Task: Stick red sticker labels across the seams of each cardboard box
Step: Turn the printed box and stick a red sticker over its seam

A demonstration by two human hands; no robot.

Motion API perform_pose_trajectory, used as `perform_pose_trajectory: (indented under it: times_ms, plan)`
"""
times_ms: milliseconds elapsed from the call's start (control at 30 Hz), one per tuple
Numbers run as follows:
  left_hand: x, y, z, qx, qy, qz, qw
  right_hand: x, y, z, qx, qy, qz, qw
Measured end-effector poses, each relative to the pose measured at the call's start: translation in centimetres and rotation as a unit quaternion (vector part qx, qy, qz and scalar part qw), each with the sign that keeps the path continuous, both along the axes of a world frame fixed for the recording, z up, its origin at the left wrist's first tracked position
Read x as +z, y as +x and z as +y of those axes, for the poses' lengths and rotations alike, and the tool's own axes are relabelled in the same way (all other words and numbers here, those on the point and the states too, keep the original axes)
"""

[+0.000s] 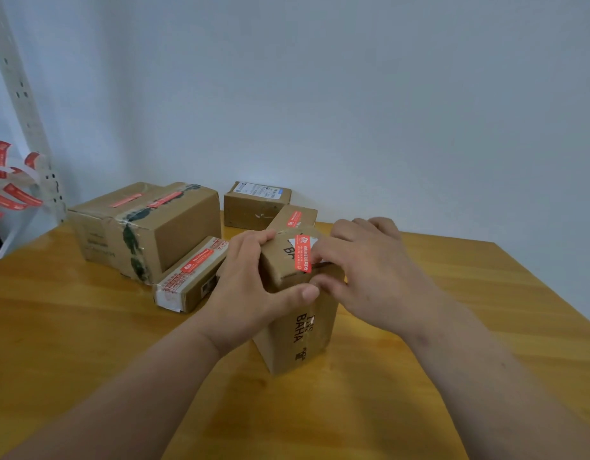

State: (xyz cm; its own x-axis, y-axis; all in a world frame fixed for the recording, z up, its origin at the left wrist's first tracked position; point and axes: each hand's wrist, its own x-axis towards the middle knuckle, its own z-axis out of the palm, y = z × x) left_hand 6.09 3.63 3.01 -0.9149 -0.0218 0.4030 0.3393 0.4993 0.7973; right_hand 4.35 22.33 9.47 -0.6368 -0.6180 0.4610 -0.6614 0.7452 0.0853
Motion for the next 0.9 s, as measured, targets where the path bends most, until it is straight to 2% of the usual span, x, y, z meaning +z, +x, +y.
perform_pose_trajectory:
  times_ms: [367, 633, 900]
  plan:
    - [0.4, -0.3, 0.1, 0.000, -0.006, 0.001, 1.000, -0.5, -0.9, -0.3, 0.113, -0.047, -0.017, 0.992]
    - [0.4, -0.3, -0.1, -0.003, -0.013, 0.010, 1.000, -0.3, -0.9, -0.6, 0.124, -0.049, -0.029, 0.991]
    - [0.0, -0.4, 0.1, -0.006, -0.005, 0.025, 1.000, 0.3, -0.6, -1.1, 0.088, -0.092, -0.122, 0.984]
